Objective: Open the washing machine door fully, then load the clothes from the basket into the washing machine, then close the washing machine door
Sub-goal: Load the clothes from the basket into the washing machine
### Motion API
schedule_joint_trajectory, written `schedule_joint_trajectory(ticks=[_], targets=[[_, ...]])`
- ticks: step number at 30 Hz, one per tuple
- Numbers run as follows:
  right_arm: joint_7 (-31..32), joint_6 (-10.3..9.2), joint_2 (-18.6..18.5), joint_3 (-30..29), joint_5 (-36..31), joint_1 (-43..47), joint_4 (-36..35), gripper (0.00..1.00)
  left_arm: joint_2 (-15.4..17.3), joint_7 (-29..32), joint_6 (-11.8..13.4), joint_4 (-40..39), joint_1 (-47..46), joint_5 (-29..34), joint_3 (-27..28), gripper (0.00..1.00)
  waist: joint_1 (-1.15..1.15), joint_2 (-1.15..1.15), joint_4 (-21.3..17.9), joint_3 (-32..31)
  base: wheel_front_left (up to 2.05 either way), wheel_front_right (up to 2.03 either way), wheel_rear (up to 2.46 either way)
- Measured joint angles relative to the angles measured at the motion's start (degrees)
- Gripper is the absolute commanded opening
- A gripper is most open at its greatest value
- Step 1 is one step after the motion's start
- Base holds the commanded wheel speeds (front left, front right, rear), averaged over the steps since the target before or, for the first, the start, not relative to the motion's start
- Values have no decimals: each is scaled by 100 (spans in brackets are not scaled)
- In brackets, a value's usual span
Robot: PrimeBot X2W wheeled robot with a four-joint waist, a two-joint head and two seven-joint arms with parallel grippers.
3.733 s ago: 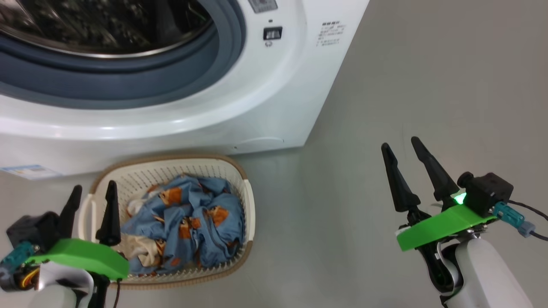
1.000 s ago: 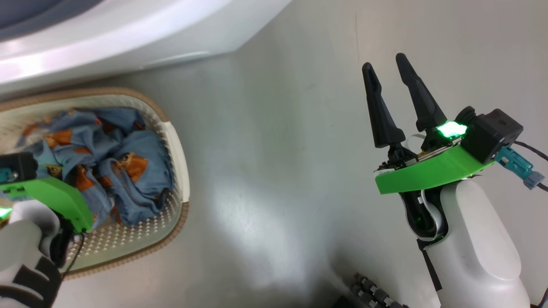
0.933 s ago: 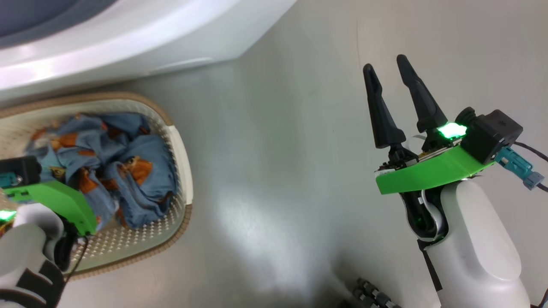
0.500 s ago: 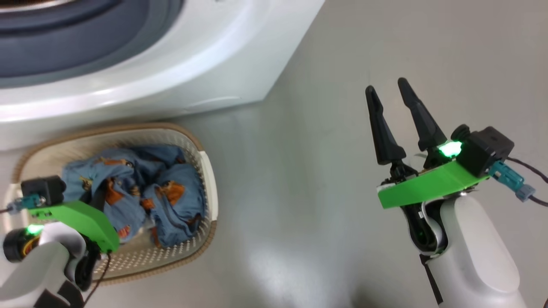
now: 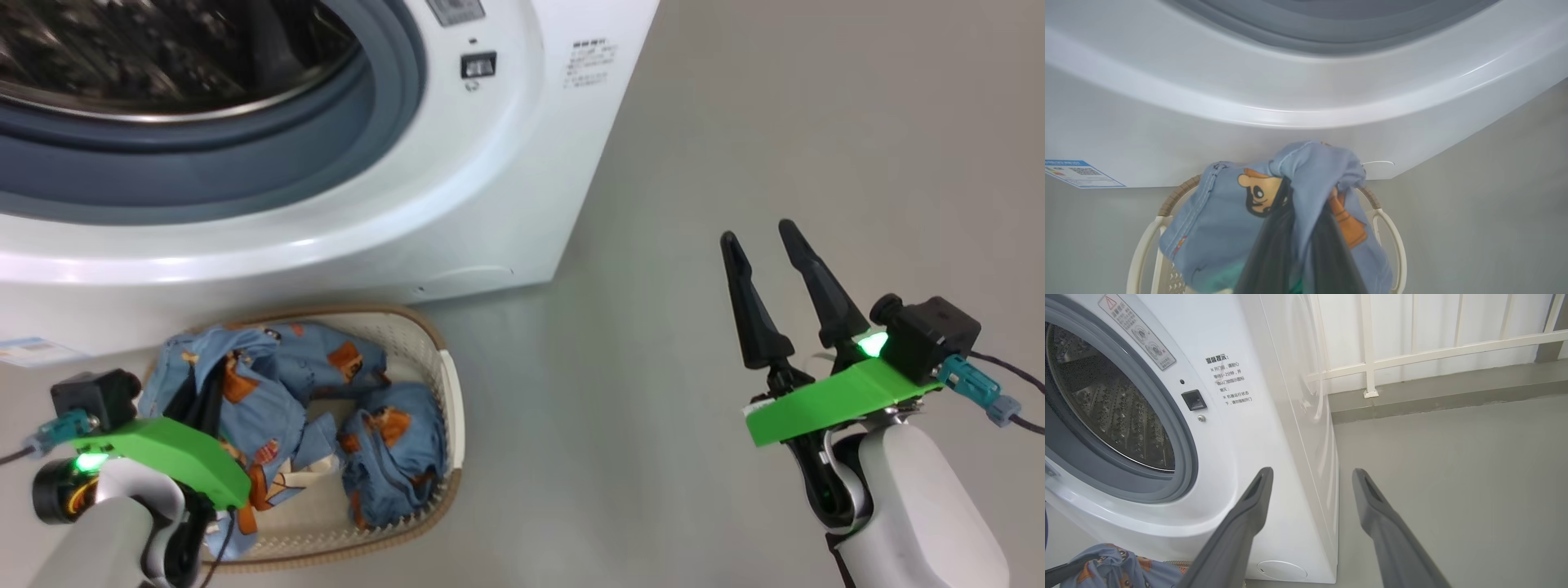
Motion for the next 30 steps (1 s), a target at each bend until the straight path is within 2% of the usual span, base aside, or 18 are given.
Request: schedule_joint_trajectory(ticks=[6,13,19,30], targets=[[0,0,-99,-12,9,172,56,100,-160,0,67,-809,513,494,552,0,0,0,147,-440,0,0,0],[0,0,-209,-21,51,423,100,100,-314,0,287,-1793,1182,901,1033,0,0,0,279,-920,0,0,0],[0,0,-290,-27,57,591,114,100,-322,0,522,-2608,1539,1330,1168,0,0,0,401,-1234,0,0,0],[0,0,-441,-51,57,791,80,100,-294,-1,960,-3643,2090,1595,1261,0,0,0,537,-1635,0,0,0]])
